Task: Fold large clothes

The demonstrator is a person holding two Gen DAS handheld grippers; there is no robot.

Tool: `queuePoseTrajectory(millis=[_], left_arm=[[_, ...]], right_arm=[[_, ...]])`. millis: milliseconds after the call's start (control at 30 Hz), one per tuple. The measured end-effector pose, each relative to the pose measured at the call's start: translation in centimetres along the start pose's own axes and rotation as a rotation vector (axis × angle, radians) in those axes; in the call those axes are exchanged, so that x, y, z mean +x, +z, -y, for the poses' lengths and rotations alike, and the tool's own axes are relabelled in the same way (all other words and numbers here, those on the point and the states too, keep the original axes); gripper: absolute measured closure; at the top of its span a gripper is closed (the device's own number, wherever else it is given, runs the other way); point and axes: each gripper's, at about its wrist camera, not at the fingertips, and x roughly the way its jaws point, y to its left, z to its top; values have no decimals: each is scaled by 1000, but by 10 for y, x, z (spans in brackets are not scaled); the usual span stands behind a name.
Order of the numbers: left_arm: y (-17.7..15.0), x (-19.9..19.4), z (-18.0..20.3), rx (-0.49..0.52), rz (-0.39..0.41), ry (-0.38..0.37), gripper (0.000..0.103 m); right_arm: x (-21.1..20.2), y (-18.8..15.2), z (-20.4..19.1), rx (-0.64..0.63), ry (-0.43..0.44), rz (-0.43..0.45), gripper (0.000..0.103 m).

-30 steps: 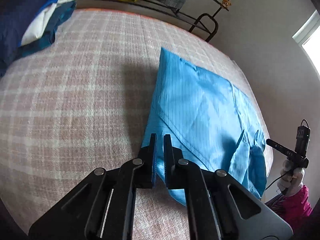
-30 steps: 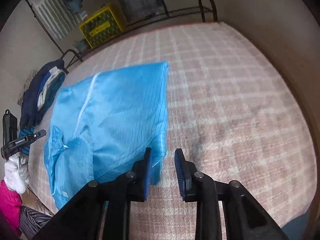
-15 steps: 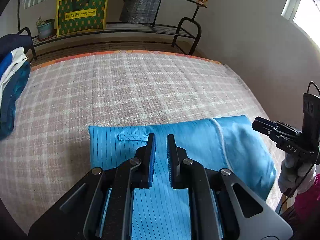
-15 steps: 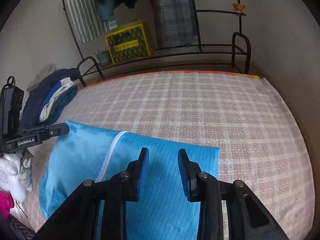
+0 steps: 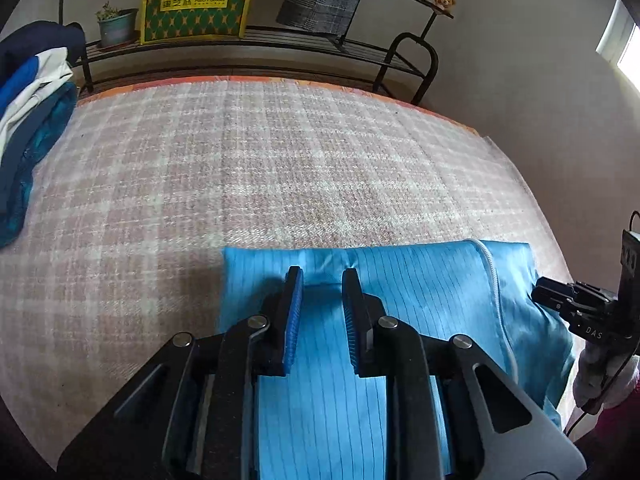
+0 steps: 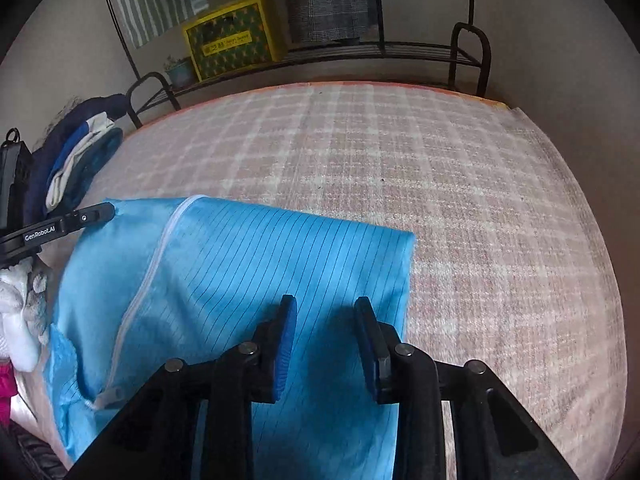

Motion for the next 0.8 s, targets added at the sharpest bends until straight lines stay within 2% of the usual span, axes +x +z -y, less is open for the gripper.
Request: queuePoseTrajectory(millis=[100, 200, 367, 500, 567, 633, 667, 700, 733, 767, 800], left_arm=[[-14, -28, -10, -19, 7, -27, 83], [-39, -41, -18, -16, -33, -39, 83], [-82, -44, -29, -21, -111, -36, 83], [-101, -51, -32, 16, -126, -36, 82], [-105, -59, -37, -1, -135, -44, 82], [-107, -71, -46, -42, -124, -74, 82], [-106, -78, -51, -70, -111, -104, 76], [-104, -84, -57, -100, -96, -134, 68], [-102, -88, -64, -138, -81, -166, 46], [-100, -91, -72, -184, -69, -204, 31], [-98, -91, -79, -228, -66, -242, 30]], right_arm=[[-21, -18, 11, 30, 50, -5, 73], [-25, -41, 17, 40, 93, -42, 73], [-19, -80, 17, 3, 69, -98, 73], [-28, -92, 16, -25, 64, -115, 73], [-35, -95, 21, -16, 88, -132, 73], [-49, -96, 28, 1, 109, -97, 72], [-57, -97, 33, 17, 120, -61, 70], [-64, -97, 38, 36, 124, -21, 60], [-68, -97, 44, 54, 120, 19, 47], [-71, -96, 50, 75, 119, 53, 41], [-70, -94, 56, 99, 130, 68, 33]])
